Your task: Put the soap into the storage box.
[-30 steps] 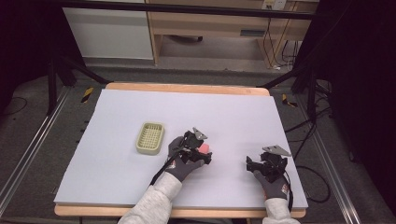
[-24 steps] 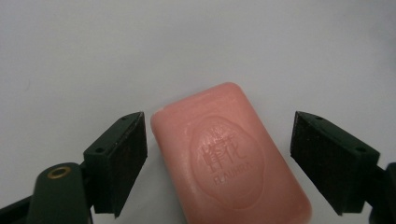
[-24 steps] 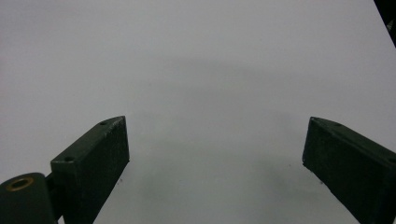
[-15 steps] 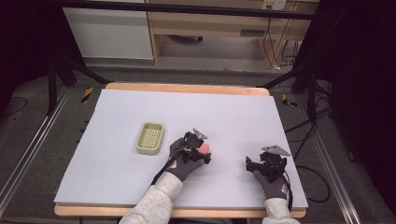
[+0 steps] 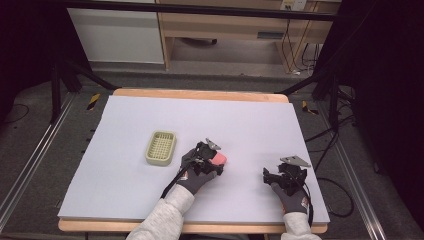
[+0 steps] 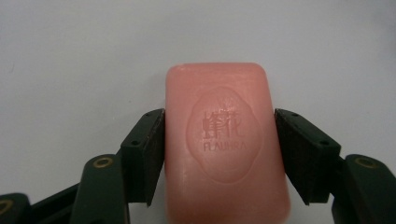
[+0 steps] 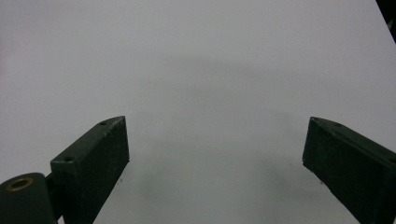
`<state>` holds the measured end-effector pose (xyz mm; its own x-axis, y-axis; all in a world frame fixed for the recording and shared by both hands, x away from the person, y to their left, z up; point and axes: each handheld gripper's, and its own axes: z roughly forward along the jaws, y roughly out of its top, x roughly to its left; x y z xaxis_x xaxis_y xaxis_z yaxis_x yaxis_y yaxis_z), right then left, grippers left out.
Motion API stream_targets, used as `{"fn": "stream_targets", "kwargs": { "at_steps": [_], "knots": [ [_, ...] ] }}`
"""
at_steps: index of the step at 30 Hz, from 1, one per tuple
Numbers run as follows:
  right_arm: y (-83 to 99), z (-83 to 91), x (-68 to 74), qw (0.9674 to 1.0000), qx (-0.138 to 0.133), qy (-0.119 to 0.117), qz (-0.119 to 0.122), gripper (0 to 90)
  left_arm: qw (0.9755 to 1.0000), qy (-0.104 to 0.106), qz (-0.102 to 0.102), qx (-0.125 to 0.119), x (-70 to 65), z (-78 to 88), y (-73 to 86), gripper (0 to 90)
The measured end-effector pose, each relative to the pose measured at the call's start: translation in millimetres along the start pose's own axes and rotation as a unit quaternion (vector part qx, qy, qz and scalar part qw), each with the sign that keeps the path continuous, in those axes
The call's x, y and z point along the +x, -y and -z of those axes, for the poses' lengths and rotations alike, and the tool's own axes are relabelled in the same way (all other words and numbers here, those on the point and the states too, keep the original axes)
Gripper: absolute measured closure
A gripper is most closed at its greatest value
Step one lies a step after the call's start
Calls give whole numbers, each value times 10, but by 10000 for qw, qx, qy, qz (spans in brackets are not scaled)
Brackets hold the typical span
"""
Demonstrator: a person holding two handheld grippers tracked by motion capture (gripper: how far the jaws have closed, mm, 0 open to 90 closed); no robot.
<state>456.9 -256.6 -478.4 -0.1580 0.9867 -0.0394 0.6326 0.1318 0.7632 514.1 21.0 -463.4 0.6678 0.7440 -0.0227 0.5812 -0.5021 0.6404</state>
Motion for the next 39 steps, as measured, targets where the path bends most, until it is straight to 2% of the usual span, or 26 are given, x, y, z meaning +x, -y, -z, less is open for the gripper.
{"fn": "stream_targets", "kwargs": {
  "at_steps": [3,8,13,20,29,34,39],
  "knots": [
    [0,-1,-2,10000,5,3,7,75,10000,16,-53,-22,12,3,-25,341],
    [0,-1,0,10000,23,-2,-8,75,9997,20,-215,126,-3,-28,-61,327],
    [0,-2,-3,10000,16,-5,8,75,9995,71,-167,252,24,-84,-62,328],
    [1,-4,-3,10000,29,-11,0,75,9994,115,-178,282,49,-93,-69,365],
    [0,-7,-7,10000,22,-22,17,75,9992,110,-204,337,55,-90,-82,368],
    [-1,-7,-7,10000,22,-22,17,75,9991,109,-231,337,52,-74,-78,370],
    [-1,-6,-6,10000,20,-17,5,75,9993,85,-249,265,66,11,-92,370]
  ]
}}
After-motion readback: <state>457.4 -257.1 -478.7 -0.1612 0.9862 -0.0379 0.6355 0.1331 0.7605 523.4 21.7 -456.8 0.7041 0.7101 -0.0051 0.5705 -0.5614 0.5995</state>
